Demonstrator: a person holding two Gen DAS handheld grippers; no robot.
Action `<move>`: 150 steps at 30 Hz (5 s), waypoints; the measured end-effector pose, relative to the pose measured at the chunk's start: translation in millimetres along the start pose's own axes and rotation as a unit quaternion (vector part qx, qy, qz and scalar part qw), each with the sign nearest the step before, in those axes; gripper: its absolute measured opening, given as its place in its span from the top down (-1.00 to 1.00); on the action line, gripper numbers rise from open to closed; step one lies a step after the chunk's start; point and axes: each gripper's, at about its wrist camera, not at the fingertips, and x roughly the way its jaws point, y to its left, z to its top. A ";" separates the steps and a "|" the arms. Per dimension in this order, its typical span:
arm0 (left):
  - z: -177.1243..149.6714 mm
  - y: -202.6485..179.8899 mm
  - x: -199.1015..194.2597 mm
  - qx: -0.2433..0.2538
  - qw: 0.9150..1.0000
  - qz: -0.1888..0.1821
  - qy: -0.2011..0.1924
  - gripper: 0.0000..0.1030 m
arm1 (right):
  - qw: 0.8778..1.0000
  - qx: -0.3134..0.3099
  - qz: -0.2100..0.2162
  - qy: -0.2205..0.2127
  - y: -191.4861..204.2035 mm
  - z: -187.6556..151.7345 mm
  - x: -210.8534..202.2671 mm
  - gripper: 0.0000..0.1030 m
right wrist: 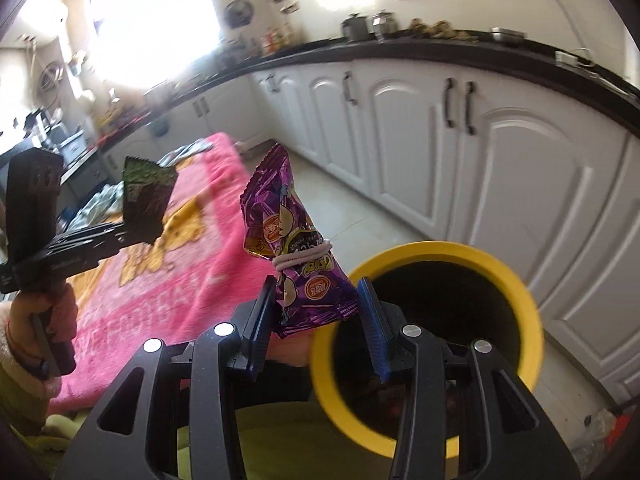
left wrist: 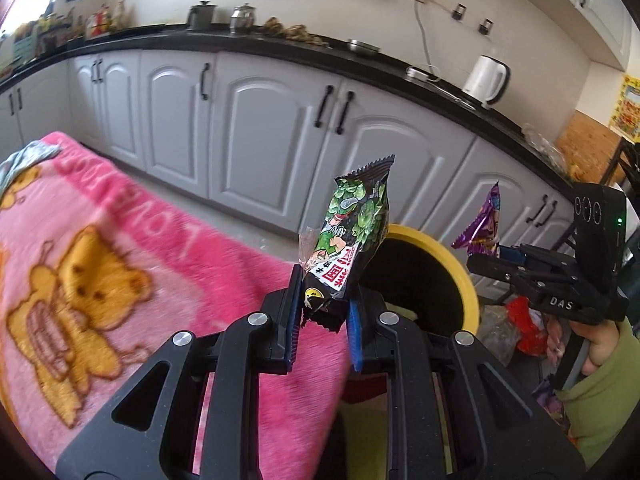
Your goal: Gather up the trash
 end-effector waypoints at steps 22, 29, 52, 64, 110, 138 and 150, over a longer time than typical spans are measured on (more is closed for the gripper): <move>9.0 -92.0 75.2 0.046 0.996 -0.068 0.039 0.73 | 0.996 0.064 -0.061 -0.023 -71.4 -33.5 -31.3 0.20; 2.7 -98.2 95.9 0.045 0.995 -0.071 0.060 0.70 | 0.995 0.078 -0.052 -0.013 -76.1 -36.1 -22.0 0.19; -2.9 -87.3 102.2 0.019 0.996 -0.051 0.077 -0.59 | 0.990 0.117 -0.081 -0.017 -87.3 -43.3 -26.8 -0.48; -0.3 -69.9 63.2 -0.005 0.998 -0.024 0.055 -0.79 | 0.991 0.071 -0.110 -0.030 -50.1 -43.2 -45.9 -0.78; -74.6 -73.1 -100.0 0.023 0.984 0.119 -0.134 -0.79 | 0.973 -0.011 -0.154 -0.171 94.1 -100.3 -120.6 -0.88; -113.9 -105.9 -137.9 0.074 0.960 0.101 -0.250 -0.79 | 0.942 -0.028 -0.221 -0.249 121.1 -144.8 -143.5 -0.88; -112.5 -106.4 -135.8 0.070 0.962 0.100 -0.244 -0.79 | 0.942 -0.023 -0.223 -0.249 115.7 -146.9 -143.2 -0.88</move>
